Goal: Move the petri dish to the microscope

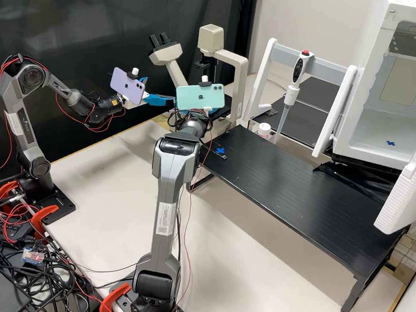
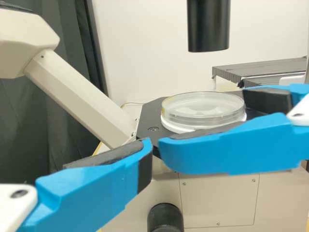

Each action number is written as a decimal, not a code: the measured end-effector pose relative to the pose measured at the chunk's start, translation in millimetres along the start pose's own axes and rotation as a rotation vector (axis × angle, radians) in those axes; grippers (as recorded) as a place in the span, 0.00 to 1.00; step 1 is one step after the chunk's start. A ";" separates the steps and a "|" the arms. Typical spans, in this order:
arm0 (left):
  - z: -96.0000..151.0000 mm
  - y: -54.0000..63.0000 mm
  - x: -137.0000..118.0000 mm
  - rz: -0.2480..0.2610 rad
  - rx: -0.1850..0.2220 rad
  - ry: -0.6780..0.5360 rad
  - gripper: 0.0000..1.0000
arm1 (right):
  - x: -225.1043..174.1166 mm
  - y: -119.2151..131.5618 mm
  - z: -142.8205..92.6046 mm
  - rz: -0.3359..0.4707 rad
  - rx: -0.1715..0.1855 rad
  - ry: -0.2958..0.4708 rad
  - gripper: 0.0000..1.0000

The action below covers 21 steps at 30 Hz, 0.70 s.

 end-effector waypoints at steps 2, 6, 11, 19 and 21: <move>0.0 0.0 0.0 0.000 0.000 0.000 1.00 | -8.7 2.6 1.7 0.002 0.004 -0.008 1.00; 0.0 0.0 0.0 0.000 0.000 0.000 1.00 | -31.9 7.7 4.5 0.007 0.008 -0.025 1.00; 0.0 0.0 0.0 0.000 0.000 0.000 1.00 | -69.3 10.6 5.6 -0.001 0.015 -0.014 1.00; 0.0 0.0 0.0 0.000 0.000 0.000 1.00 | -133.2 5.8 10.9 -0.023 0.001 0.036 1.00; 0.0 0.0 0.0 0.000 0.000 0.000 1.00 | -149.7 4.1 15.8 -0.024 -0.005 0.046 1.00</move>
